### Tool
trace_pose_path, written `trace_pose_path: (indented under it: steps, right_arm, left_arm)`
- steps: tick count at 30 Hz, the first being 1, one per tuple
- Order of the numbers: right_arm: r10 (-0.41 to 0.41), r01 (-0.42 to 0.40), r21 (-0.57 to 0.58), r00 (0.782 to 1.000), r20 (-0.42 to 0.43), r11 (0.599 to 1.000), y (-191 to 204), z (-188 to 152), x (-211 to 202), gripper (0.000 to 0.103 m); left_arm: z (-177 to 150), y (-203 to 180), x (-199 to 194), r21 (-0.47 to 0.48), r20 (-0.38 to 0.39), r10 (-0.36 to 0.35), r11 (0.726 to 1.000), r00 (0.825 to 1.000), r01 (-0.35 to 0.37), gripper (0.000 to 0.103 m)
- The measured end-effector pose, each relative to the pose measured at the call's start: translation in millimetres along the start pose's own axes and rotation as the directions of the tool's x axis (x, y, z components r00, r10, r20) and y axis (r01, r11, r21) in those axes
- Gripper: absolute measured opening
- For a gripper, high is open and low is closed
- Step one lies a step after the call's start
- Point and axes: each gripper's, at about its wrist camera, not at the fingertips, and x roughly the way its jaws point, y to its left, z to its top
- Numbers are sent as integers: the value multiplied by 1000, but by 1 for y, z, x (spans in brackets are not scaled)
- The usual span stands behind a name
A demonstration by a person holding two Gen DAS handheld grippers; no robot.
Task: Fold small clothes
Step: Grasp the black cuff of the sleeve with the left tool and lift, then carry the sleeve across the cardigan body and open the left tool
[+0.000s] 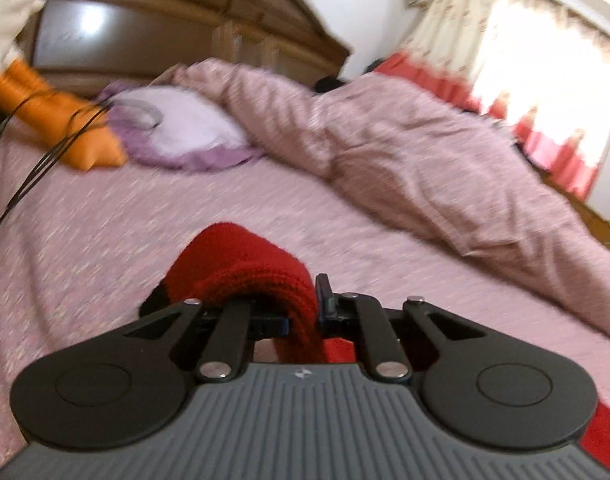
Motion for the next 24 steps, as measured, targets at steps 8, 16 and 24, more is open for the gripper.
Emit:
trace_pose_path:
  steps: [8,16,24]
  right_arm:
    - [22,-23,25,999,34,999,-5,1,-10,71]
    - [40,-44,65,998,52,997,-15,-2,-17,71]
    - [55,-63,117,996,65,991,-31,-4,-18,71]
  left_arm:
    - [22,-91,-27,65,64,-229,972,971,225,13]
    - [6,-186,-42,102,9,-405,910,914,402,13]
    - [-55,-266,-36,175,-137,-464,858,875,483,13]
